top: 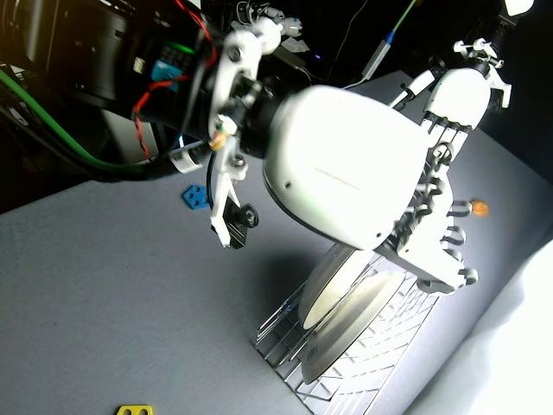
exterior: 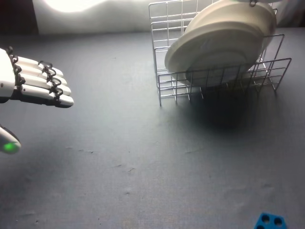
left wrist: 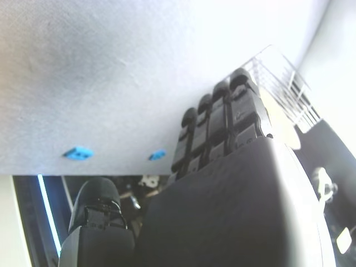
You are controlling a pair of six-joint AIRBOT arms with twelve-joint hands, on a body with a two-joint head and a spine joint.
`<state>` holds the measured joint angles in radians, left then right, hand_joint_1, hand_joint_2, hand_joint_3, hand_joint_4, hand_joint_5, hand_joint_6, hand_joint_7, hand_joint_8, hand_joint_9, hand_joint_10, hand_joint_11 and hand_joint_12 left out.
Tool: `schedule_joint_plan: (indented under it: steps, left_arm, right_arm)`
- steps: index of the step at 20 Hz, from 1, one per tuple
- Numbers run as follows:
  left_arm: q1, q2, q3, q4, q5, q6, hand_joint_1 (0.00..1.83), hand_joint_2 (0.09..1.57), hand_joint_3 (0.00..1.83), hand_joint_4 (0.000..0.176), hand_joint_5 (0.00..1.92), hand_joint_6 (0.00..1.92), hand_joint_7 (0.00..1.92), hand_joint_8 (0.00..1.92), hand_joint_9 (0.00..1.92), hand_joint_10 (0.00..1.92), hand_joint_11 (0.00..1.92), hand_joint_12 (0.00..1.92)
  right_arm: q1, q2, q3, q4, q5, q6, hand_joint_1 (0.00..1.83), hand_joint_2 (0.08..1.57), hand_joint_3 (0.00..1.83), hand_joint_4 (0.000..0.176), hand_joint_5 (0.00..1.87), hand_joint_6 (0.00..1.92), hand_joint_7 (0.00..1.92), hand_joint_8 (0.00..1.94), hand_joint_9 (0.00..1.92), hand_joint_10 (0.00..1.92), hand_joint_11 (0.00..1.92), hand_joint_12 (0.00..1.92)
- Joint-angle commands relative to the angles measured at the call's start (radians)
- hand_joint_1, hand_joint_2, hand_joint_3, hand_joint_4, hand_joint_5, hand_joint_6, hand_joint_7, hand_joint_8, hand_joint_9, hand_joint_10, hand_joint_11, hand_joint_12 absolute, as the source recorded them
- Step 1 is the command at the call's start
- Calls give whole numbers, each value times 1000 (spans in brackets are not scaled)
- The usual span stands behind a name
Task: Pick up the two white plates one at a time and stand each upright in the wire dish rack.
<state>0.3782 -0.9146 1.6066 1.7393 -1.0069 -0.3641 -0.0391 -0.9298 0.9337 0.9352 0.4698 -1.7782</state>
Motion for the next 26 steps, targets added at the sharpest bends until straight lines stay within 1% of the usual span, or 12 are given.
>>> schedule_joint_plan:
  steps: [1, 5, 7, 9, 11, 13, 16, 21, 22, 23, 25, 26]
  left_arm:
    - [-6, 6, -1, -67, -14, 1, 0, 1142, 0, 0, 38, 8, 47, 14, 8, 3, 0, 0]
    - [13, 6, -9, -66, -20, 1, 0, 1140, 0, 0, 63, 11, 82, 19, 36, 11, 0, 0]
    - [10, 6, -9, -67, -25, 1, 0, 1140, 0, 0, 91, 8, 119, 11, 69, 10, 5, 2]
    - [-2, 6, -14, -67, -25, -4, 0, 1140, 0, 0, 89, 5, 107, 4, 65, 6, 12, 6]
    - [-1, 12, -27, -64, -27, -11, 0, 1134, 0, 0, 68, 0, 96, 0, 57, 2, 6, 4]
    - [-1, 12, -26, -55, -32, -10, 0, 1140, 0, 0, 81, 6, 114, 7, 73, 8, 21, 11]
    - [-1, 9, -26, -55, -38, -6, 0, 1148, 4, 0, 74, 2, 108, 3, 73, 6, 29, 16]
    - [-1, 4, -19, -55, -56, 10, 0, 1167, 7, 0, 170, 10, 203, 14, 146, 14, 65, 56]
    - [1, 1, -14, -56, -56, 10, 0, 1178, 0, 0, 185, 2, 219, 15, 167, 3, 12, 227]
    - [2, 0, -12, -56, -56, 10, 0, 1190, 0, 0, 214, 5, 248, 13, 192, 5, 2, 323]
    - [3, 0, -14, -58, -56, 4, 0, 1204, 1, 0, 272, 7, 314, 11, 242, 8, 0, 433]
    - [3, 0, -14, -63, -56, 0, 0, 1207, 1, 0, 287, 7, 330, 10, 253, 8, 0, 465]
  right_arm:
    - [9, 13, -9, -33, 113, -22, 940, 1099, 0, 0, 712, 0, 739, 0, 681, 0, 161, 1106]
    - [-31, 60, -79, -33, 217, -146, 957, 1093, 0, 0, 746, 13, 788, 17, 722, 16, 170, 1113]
    - [-40, 85, -105, -33, 233, -169, 971, 1077, 0, 0, 756, 10, 800, 11, 737, 15, 193, 1071]
    - [-53, 113, -128, -33, 235, -172, 973, 1082, 0, 0, 779, 13, 823, 13, 762, 20, 218, 1114]
    - [-81, 131, -155, -58, 282, -178, 974, 1084, 1, 0, 791, 16, 833, 14, 773, 22, 231, 1130]
    - [-93, 133, -169, -92, 288, -174, 975, 1075, 0, 0, 816, 24, 869, 26, 806, 34, 259, 1141]
    - [-108, 133, -173, -92, 277, -130, 993, 1066, 0, 0, 848, 32, 906, 34, 833, 40, 277, 1142]
    - [-171, 120, -175, -105, 289, -101, 1074, 1084, 1, 0, 911, 27, 958, 23, 874, 36, 328, 1111]
    - [-173, 117, -175, -105, 289, -101, 1120, 1147, 0, 0, 897, 887, 982, 8, 884, 25, 327, 1134]
    - [-173, 115, -175, -105, 289, -100, 1131, 1153, 0, 0, 889, 1066, 1020, 15, 912, 31, 364, 1125]
    - [-173, 112, -175, -105, 289, -99, 1132, 1160, 0, 0, 881, 1118, 1049, 17, 920, 26, 401, 1087]
    - [-174, 111, -175, -106, 288, -99, 1185, 1119, 52, 0, 913, 1125, 970, 801, 942, 27, 456, 1058]
